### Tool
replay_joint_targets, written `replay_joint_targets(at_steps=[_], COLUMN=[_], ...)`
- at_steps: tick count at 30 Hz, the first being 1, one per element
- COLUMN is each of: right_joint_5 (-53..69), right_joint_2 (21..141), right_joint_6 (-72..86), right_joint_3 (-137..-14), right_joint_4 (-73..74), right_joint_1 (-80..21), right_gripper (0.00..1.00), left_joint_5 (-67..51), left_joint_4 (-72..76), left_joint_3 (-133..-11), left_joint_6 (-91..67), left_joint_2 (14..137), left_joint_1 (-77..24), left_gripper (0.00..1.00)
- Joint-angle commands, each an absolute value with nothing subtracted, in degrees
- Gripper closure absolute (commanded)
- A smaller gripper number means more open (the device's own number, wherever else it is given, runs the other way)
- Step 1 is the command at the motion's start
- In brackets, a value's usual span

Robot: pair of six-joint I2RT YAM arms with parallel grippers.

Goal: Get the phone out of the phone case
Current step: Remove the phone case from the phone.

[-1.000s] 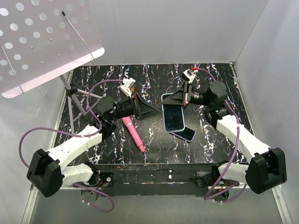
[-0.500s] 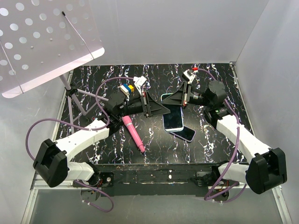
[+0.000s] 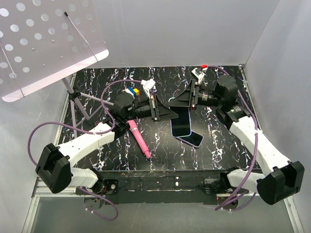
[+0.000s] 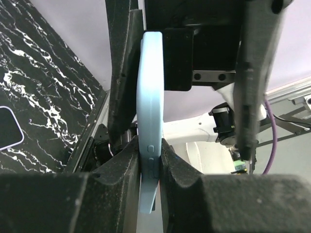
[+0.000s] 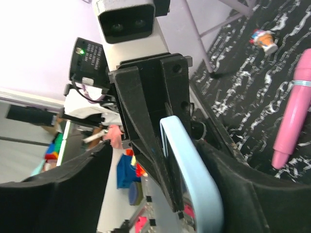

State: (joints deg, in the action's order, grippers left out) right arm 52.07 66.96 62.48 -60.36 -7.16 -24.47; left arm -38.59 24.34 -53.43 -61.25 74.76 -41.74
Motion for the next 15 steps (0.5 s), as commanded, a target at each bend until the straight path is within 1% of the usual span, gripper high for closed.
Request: replay_joint_targets(at_steps=[1,4,10,15], right_joint_5=[50.9,52.8,58.3,62.0], right_joint_2=[65.0,62.9,59.5,57.0], right_joint_6=[46.3,43.3,45.9,49.7], right_joint_3=[-67.8,-66.6,-61.0,-57.3], right_joint_4=[14.7,16.4,10.7,4.3], right_joint_1=[-24.0,-22.7,-22.1,-22.1], right_gripper=[0.19,0.17,0.16,0.26], left_joint_5=[-35.6,-35.4,-34.3,-34.5], left_joint_4=[20.7,20.4,21.1,22.9], left_joint_3=[-55.6,-55.2,-54.6,-54.2], left_joint_6=[-59.2,-60.4,-64.2,-67.8], left_joint_2=[70.4,68.5,65.7,65.0], left_joint_1=[-41.2,-40.3,-38.3,-36.6], left_gripper=[1.00,1.00,1.00,1.00])
